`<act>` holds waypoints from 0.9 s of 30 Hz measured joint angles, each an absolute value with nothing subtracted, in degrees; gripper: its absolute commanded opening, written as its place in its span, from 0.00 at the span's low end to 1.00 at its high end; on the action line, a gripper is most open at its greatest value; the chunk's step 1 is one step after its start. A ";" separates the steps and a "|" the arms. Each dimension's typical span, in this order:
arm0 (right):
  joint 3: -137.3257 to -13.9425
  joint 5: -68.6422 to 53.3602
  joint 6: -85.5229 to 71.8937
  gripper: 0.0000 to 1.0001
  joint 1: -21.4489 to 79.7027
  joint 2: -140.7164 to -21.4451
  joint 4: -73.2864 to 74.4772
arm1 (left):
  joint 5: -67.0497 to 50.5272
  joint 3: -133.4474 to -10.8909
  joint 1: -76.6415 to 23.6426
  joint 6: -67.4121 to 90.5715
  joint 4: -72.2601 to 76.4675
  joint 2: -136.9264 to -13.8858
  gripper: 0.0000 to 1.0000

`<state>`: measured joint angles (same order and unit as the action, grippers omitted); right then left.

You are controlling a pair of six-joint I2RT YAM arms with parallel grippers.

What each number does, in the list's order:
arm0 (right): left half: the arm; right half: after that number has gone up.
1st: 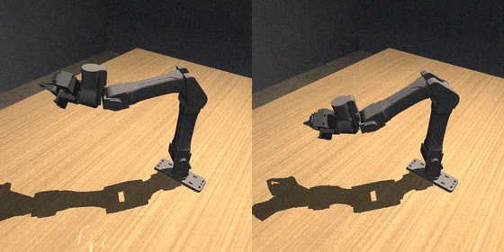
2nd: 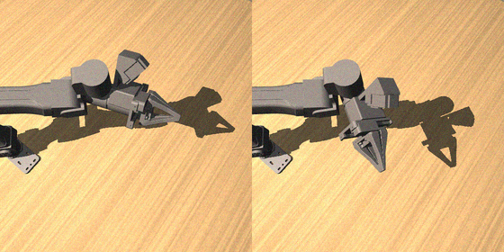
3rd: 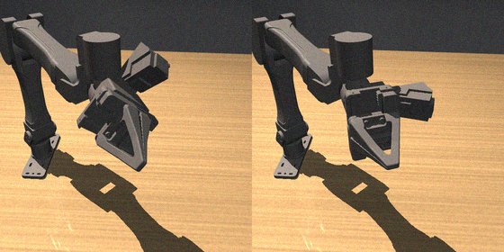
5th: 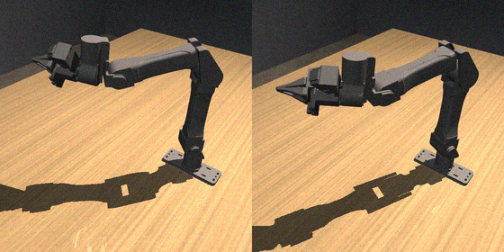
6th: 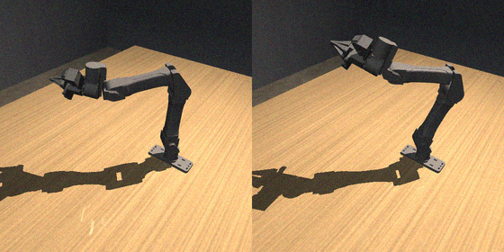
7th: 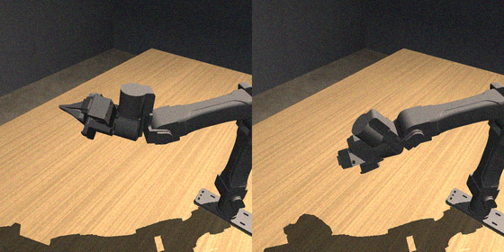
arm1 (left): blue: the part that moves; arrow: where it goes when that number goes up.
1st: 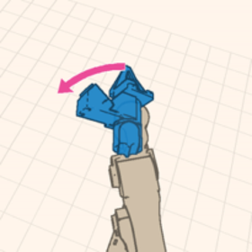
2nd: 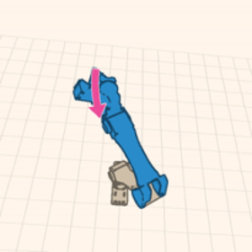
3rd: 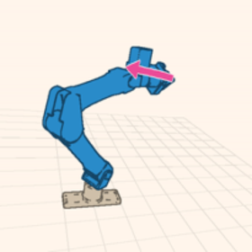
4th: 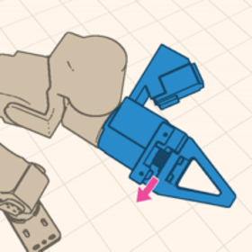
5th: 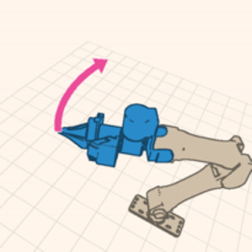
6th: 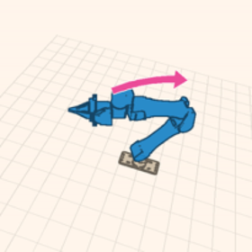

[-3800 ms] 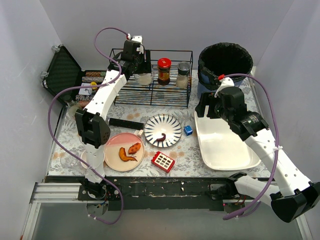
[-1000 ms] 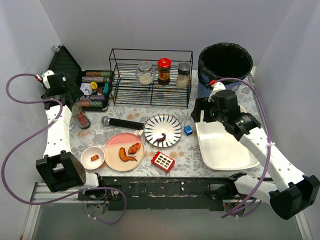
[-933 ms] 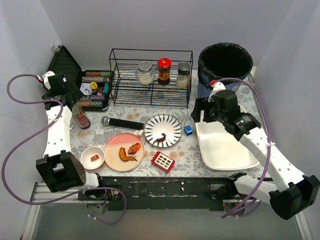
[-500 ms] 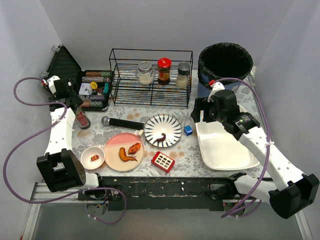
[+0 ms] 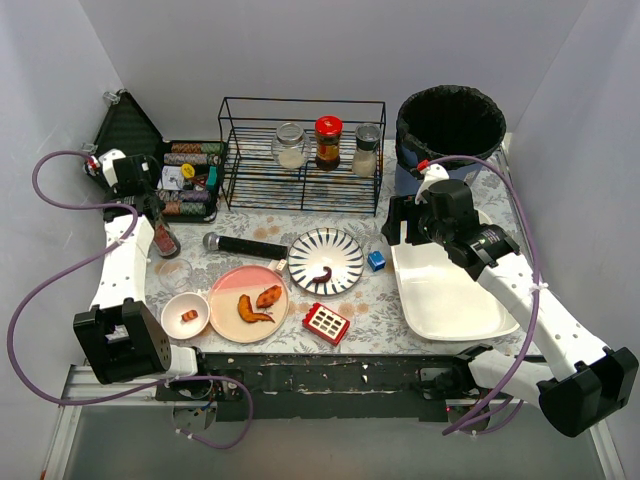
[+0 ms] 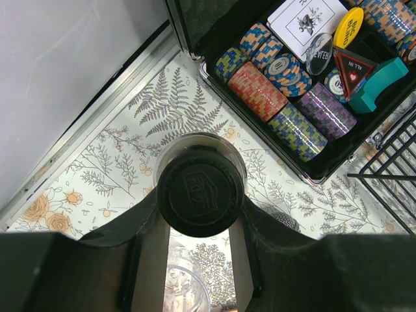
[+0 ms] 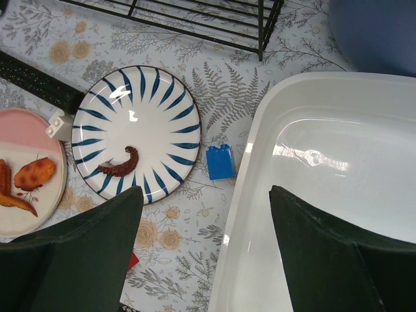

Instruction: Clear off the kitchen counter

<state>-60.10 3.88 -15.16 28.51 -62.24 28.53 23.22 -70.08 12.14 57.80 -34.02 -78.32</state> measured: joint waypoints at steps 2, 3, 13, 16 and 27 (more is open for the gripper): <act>-60.10 3.88 -15.09 0.87 28.51 -62.24 28.53 | 23.03 -70.17 12.14 57.69 -34.11 -78.32 0.00; -60.10 3.90 -15.05 0.87 28.51 -62.24 28.53 | 22.63 -70.48 12.14 57.63 -34.61 -78.32 0.00; -60.10 3.70 -15.03 0.87 28.51 -62.26 28.51 | 14.83 -84.20 12.14 57.12 -42.37 -78.87 0.00; -60.10 3.66 -15.03 0.87 28.51 -62.26 28.53 | 12.03 -88.42 12.05 56.75 -43.86 -79.29 0.00; -60.14 3.62 -14.96 0.87 28.51 -63.16 28.56 | 1.58 -96.86 7.62 54.87 -47.92 -81.36 0.00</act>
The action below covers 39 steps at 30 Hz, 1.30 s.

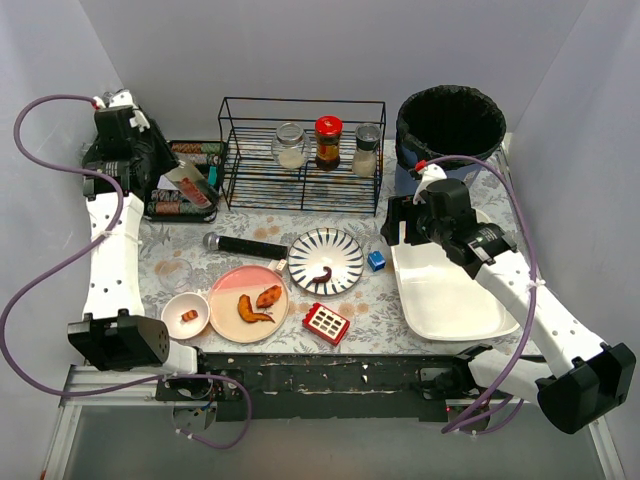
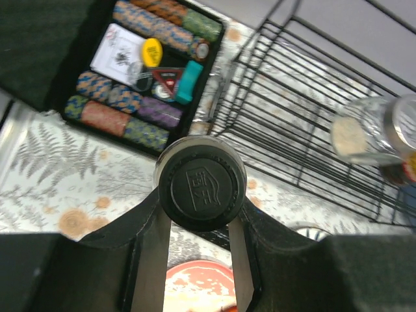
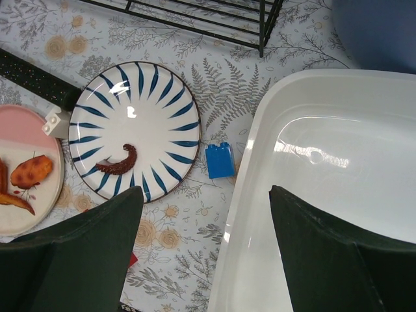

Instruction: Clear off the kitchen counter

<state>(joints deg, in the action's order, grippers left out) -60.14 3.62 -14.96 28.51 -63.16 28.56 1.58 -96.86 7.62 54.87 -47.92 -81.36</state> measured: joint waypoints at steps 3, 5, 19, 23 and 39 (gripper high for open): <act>-60.29 3.64 -14.81 0.87 28.51 -63.24 28.60 | -1.63 -99.37 6.00 54.89 -48.49 -82.39 0.00; -60.55 3.64 -14.81 0.87 28.51 -63.26 28.71 | -3.66 -101.16 5.26 55.09 -48.38 -83.13 0.00; -61.49 3.66 -15.09 0.87 28.51 -63.26 30.00 | -14.17 -113.36 4.19 58.39 -40.49 -91.83 0.00; -61.49 3.79 -15.27 0.87 28.51 -63.16 30.15 | -15.14 -114.28 3.51 58.61 -38.37 -95.22 0.00; -61.73 4.34 -16.16 0.86 28.51 -62.59 30.89 | -14.02 -115.24 0.89 57.80 -35.07 -100.03 0.00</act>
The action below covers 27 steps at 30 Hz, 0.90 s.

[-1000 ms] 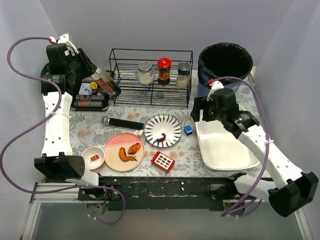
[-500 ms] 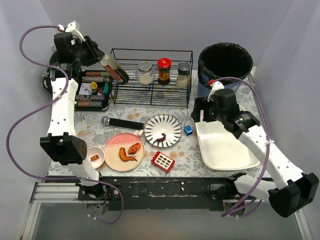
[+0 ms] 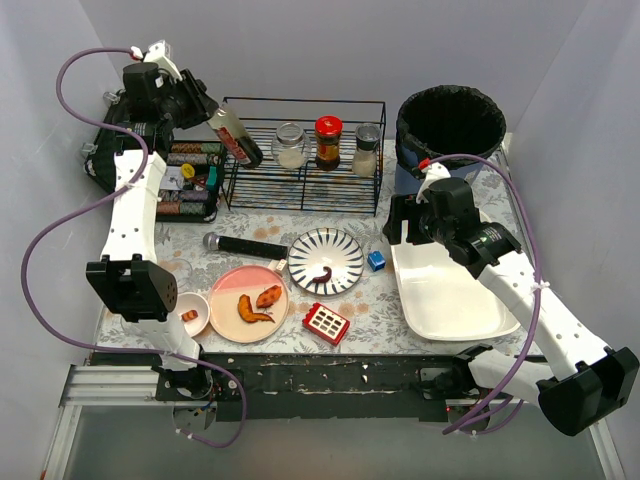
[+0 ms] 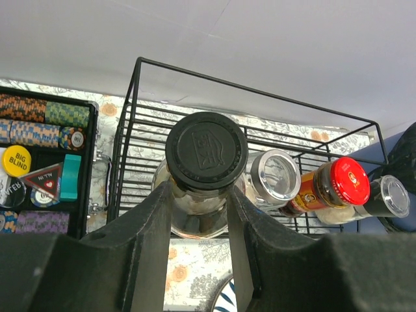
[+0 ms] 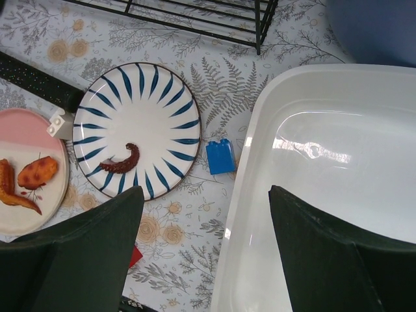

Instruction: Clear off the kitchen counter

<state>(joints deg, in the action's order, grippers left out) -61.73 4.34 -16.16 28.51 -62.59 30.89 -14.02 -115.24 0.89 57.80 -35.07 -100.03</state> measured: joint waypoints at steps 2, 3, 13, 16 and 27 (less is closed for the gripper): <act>-61.73 4.34 -16.27 0.86 28.51 -62.57 31.20 | -13.76 -115.26 0.89 57.63 -34.48 -100.07 0.00; -61.73 4.34 -16.29 0.86 28.51 -62.57 31.33 | -13.61 -115.26 0.89 57.49 -34.20 -100.09 0.00; -61.73 4.51 -16.32 0.86 28.51 -62.57 31.62 | -11.38 -116.05 -0.91 55.86 -30.74 -103.57 0.00; -61.73 4.54 -16.34 0.86 28.51 -62.54 31.62 | -10.92 -115.52 -2.09 55.27 -29.87 -104.07 0.00; -61.73 4.54 -16.38 0.86 28.51 -62.46 31.62 | -7.51 -111.24 -5.15 51.70 -23.70 -103.88 0.01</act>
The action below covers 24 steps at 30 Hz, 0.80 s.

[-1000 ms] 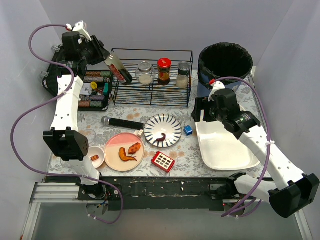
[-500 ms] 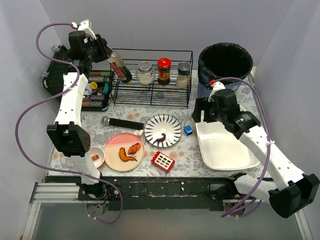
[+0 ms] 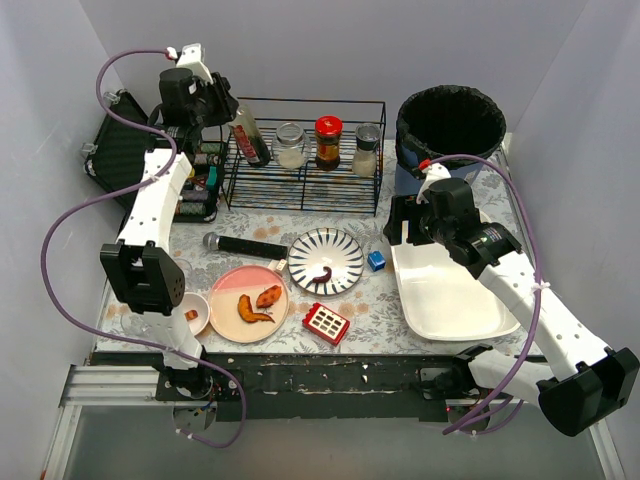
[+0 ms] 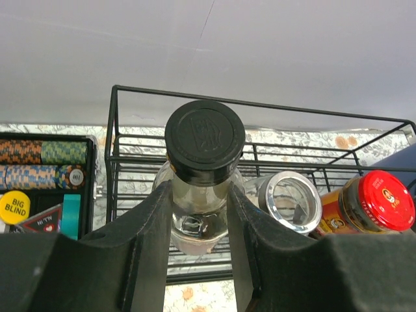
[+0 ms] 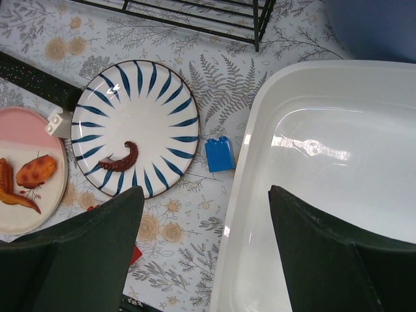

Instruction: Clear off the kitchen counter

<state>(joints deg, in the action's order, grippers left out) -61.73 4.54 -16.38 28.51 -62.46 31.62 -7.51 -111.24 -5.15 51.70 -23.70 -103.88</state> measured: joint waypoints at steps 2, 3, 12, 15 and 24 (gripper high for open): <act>-61.73 4.54 -16.43 0.86 28.51 -62.46 31.62 | -6.72 -109.58 -5.58 50.96 -21.85 -103.24 0.08; -61.73 4.54 -16.45 0.86 28.51 -62.46 31.59 | -6.28 -108.68 -5.80 50.54 -20.99 -102.76 0.12; -61.73 4.54 -16.56 0.86 28.51 -62.46 31.62 | -4.95 -105.27 -7.33 47.48 -17.41 -101.25 0.55; -61.73 4.54 -16.56 0.86 28.51 -62.46 31.59 | -4.93 -104.40 -7.70 47.00 -16.53 -100.77 0.71; -61.73 4.51 -16.56 0.86 28.51 -62.46 31.59 | -4.49 -100.99 -8.38 47.33 -14.48 -97.36 0.93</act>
<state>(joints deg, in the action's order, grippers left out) -61.73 4.51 -16.56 28.51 -62.46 31.59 -4.49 -100.99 -8.38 47.33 -14.48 -97.36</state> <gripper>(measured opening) 0.860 0.882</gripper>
